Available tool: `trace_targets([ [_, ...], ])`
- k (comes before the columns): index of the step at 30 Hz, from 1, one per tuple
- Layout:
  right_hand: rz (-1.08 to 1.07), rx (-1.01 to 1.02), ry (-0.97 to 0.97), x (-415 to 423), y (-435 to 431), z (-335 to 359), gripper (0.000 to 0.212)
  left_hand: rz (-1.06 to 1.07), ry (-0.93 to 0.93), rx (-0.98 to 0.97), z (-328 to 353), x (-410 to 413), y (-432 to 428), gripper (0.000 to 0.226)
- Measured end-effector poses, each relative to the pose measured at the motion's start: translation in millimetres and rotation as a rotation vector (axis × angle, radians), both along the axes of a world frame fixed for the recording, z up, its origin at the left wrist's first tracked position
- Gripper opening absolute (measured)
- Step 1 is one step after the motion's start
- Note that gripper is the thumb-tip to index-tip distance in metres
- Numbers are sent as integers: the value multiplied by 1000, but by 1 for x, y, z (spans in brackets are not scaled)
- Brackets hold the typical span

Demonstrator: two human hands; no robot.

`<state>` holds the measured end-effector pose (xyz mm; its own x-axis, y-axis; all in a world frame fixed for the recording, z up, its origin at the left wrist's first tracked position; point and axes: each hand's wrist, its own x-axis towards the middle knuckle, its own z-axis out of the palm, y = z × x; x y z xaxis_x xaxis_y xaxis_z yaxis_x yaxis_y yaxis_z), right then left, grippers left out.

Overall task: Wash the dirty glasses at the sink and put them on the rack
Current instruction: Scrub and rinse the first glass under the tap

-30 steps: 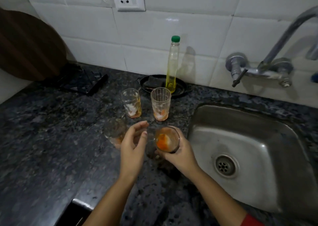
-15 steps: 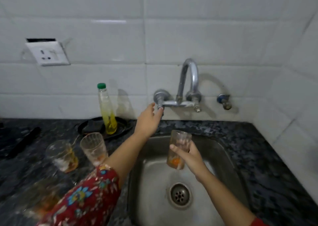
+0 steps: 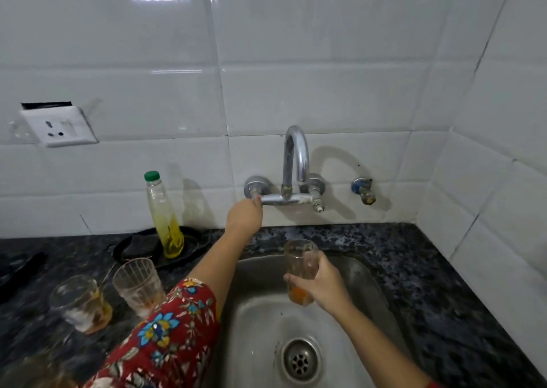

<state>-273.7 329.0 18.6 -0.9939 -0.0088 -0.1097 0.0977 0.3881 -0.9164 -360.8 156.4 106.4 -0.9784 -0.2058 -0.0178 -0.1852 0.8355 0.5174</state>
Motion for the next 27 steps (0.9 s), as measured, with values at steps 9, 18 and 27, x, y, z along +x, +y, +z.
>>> trace_targets([
  [9, 37, -128, 27, 1, -11, 2, 65, -58, -281, 725, -36, 36, -23, 38],
  [18, 158, -185, 111, 2, -15, 21, 76, -521, -223, 897, -97, 72, 6, 49],
  [27, 926, 1176, 607, -28, 18, 42, 33, -646, -71, 602, -93, 54, 1, 67],
])
